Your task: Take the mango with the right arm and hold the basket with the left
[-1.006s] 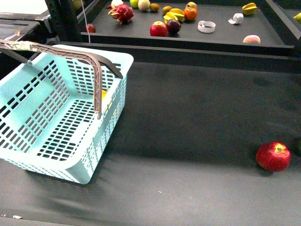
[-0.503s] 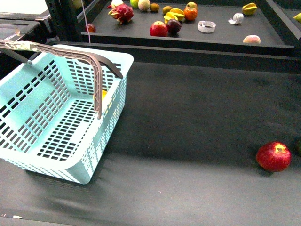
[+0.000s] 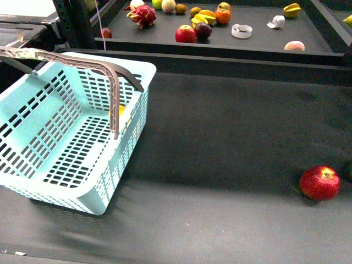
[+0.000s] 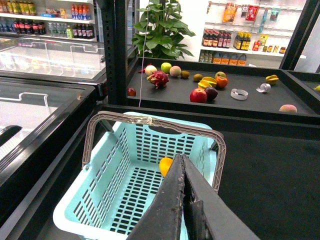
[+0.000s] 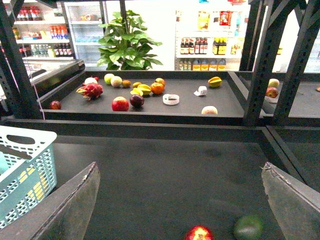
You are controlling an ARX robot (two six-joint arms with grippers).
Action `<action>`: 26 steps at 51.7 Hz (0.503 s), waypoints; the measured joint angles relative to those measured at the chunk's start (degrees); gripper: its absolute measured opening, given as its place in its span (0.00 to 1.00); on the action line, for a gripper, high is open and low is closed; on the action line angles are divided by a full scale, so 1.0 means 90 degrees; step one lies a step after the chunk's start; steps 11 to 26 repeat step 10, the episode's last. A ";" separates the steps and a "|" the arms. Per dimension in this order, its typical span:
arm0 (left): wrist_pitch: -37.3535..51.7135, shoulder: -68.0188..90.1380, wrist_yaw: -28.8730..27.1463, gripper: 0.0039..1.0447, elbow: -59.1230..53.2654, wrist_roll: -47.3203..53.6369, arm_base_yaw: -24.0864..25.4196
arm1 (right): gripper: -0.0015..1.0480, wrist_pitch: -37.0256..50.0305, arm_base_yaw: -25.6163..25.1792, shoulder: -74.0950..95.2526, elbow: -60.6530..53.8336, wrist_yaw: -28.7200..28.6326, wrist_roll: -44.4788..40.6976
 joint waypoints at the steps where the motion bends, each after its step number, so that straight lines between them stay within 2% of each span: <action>1: 0.0000 0.0000 0.0000 0.02 0.0000 0.0000 0.0000 | 0.92 0.0000 0.0000 0.0000 0.0000 0.0000 0.0000; 26: 0.0000 0.0000 0.0000 0.02 0.0000 0.0000 0.0000 | 0.92 0.0000 0.0000 0.0000 0.0000 0.0000 0.0000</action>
